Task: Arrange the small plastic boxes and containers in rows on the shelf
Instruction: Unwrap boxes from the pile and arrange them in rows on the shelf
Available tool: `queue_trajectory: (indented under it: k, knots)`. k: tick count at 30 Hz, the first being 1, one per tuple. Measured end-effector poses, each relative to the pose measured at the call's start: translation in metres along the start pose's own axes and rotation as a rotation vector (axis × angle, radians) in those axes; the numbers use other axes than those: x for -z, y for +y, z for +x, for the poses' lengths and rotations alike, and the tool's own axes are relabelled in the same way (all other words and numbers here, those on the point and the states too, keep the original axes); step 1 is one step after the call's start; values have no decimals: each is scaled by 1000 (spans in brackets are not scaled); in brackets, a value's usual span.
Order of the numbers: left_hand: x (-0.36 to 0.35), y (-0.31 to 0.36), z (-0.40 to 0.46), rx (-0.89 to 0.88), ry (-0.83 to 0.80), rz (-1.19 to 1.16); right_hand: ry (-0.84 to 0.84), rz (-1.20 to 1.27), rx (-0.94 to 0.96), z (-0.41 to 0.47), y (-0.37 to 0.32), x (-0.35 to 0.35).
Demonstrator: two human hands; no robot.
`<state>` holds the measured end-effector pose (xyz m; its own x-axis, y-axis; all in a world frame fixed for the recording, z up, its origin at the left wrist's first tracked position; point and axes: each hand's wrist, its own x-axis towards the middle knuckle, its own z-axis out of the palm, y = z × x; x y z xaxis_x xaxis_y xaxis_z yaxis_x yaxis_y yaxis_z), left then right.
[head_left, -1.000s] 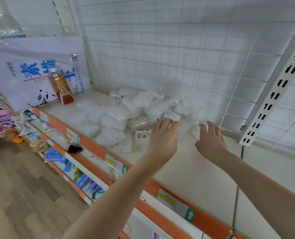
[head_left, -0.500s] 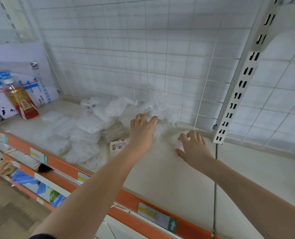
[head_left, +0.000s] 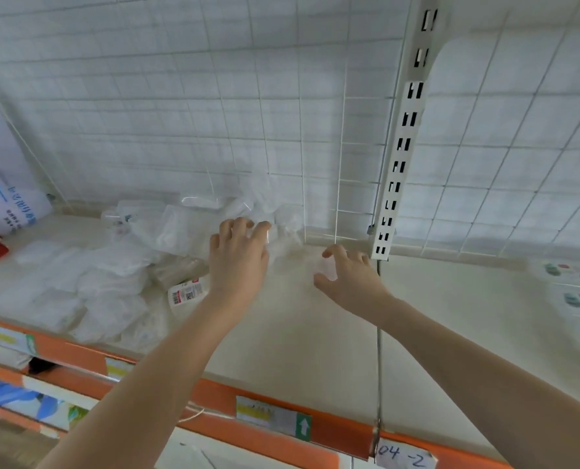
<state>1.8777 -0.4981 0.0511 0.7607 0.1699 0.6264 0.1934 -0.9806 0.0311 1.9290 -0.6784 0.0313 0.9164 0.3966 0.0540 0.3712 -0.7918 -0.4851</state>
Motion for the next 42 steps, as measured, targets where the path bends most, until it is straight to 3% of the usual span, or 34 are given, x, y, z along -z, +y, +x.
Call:
queue_trajectory:
  k: [7, 11, 17, 25, 35, 42]
  knots:
    - [21, 75, -11, -128, 78, -303, 157, 436, -25, -57, 42, 48]
    - [28, 126, -20, -163, 71, -516, 250, 747, -152, -94, 75, 76]
    - [27, 193, -53, -123, -49, -817, 346, 1011, -420, -143, 118, 105]
    - [22, 261, -86, -61, -286, -1069, 371, 1097, -557, -190, 164, 124]
    - [35, 301, -107, 65, -320, -1366, 434, 1314, -323, -234, 188, 140]
    - [38, 317, -111, 16, -328, -1408, 517, 1100, -322, -245, 205, 144]
